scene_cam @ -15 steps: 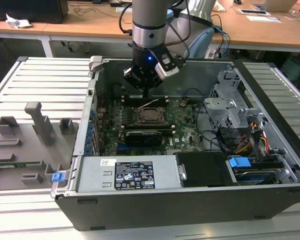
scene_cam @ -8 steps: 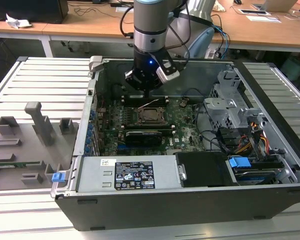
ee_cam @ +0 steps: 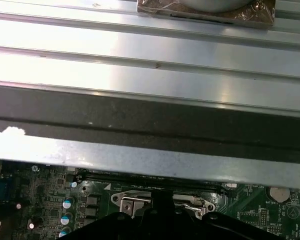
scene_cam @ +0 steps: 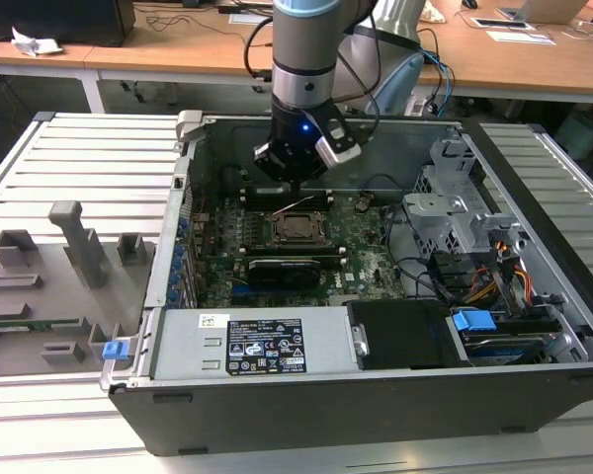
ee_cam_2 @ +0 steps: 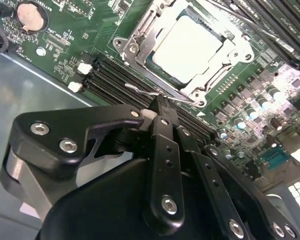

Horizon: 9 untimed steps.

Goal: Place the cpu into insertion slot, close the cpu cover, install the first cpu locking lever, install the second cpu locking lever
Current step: 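Install the first cpu locking lever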

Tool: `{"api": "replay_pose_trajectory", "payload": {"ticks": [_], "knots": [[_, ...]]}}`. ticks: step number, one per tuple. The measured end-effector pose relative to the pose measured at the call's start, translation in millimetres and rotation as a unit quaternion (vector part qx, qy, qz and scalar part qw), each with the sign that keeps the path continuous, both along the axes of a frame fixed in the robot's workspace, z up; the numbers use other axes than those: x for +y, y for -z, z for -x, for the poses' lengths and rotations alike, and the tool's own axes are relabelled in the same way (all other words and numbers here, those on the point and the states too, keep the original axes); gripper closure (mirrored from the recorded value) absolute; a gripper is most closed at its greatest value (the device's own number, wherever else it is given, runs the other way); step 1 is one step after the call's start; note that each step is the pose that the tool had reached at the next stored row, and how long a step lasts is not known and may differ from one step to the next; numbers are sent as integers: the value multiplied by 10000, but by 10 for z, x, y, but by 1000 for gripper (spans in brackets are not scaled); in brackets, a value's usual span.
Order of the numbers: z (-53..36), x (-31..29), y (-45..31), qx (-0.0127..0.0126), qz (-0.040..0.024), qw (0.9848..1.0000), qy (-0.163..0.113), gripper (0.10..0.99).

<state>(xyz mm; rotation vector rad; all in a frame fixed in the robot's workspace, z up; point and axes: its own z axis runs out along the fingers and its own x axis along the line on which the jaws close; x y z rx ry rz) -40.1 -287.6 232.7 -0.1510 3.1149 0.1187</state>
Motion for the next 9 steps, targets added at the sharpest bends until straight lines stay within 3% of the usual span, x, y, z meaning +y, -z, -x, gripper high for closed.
{"api": "replay_pose_trajectory", "payload": {"ticks": [9], "knots": [[-62,60,50,-1,-1,10000,-2,980]]}}
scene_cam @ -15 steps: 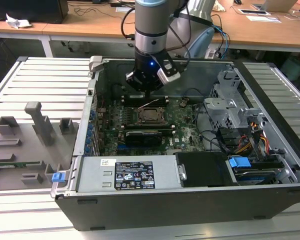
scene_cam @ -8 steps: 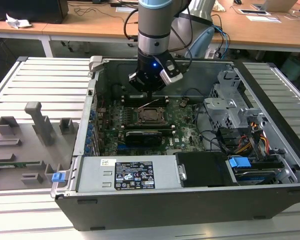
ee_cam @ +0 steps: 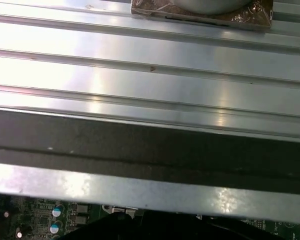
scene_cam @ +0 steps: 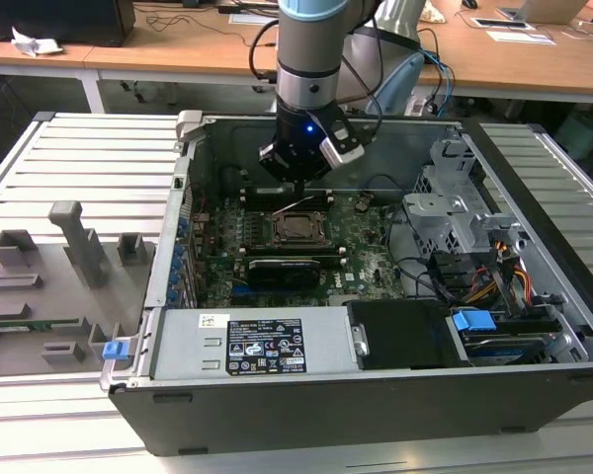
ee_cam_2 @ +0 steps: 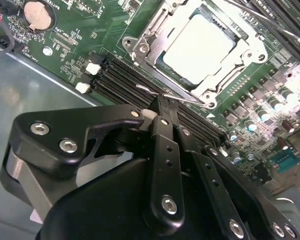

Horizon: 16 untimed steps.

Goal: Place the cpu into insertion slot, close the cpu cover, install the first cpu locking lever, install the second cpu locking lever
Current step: 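Install the first cpu locking lever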

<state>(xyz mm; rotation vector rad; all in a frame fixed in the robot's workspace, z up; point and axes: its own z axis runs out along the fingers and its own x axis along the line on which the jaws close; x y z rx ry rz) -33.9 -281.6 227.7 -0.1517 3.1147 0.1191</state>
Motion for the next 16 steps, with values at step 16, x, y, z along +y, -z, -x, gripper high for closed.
{"api": "replay_pose_trajectory", "payload": {"ticks": [16], "knots": [[-122,-8,128,1,1,10000,59,980]]}}
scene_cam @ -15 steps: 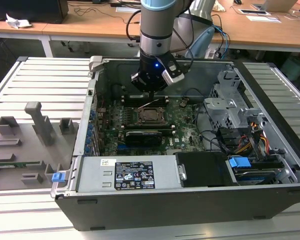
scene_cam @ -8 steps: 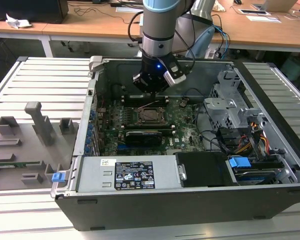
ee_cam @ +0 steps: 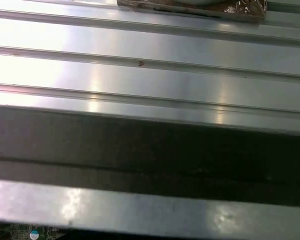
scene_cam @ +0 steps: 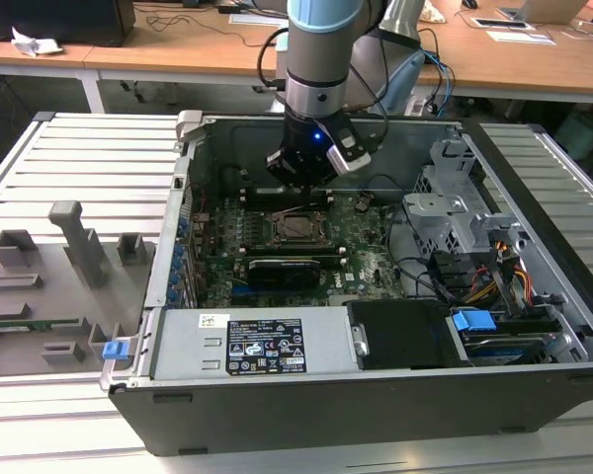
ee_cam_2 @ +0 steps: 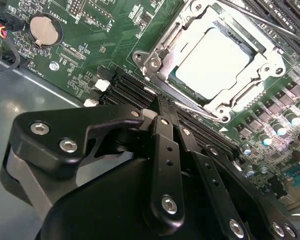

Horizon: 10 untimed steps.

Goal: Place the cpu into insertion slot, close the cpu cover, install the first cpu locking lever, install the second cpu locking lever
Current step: 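Install the first cpu locking lever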

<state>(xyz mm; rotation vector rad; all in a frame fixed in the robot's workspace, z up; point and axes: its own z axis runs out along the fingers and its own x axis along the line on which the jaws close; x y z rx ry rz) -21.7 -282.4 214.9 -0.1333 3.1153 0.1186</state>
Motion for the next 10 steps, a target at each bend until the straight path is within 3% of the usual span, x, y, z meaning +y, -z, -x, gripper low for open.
{"api": "replay_pose_trajectory", "payload": {"ticks": [3,10], "knots": [[-26,0,88,0,4,10000,0,980],[-32,0,111,1,27,10000,0,980]]}}
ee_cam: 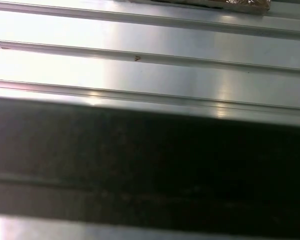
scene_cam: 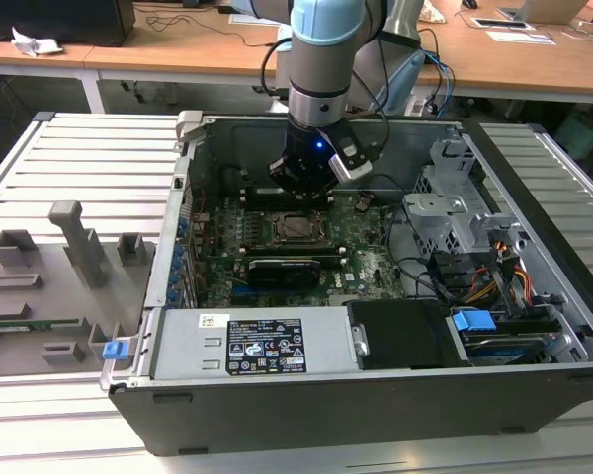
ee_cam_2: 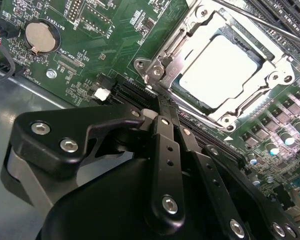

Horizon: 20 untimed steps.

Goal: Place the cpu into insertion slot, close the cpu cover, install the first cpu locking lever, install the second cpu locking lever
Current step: 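Install the first cpu locking lever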

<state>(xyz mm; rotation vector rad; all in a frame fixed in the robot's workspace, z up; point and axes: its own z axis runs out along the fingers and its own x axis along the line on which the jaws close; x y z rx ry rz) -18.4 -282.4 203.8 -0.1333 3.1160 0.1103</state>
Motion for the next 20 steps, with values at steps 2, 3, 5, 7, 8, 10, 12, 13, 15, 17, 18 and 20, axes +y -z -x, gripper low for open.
{"api": "replay_pose_trajectory", "payload": {"ticks": [2,3,5,7,8,10,12,13,15,17,18,20], "knots": [[-2,1,0,-1,-1,10000,0,980],[-2,1,-3,-2,-1,10000,0,980],[-3,1,-11,-3,-3,10000,0,980],[-4,1,-14,-2,-1,10000,-1,980],[-4,0,-16,-1,5,10000,0,980],[-6,0,-16,-1,21,10000,0,980],[-7,0,-15,-1,36,10000,0,980],[-7,0,-14,-1,41,10000,0,980],[-8,0,-11,0,45,10000,1,980],[-8,0,-8,0,48,10000,1,980],[-9,0,-6,0,48,10000,0,980],[-9,0,-1,-1,48,10000,1,980]]}}
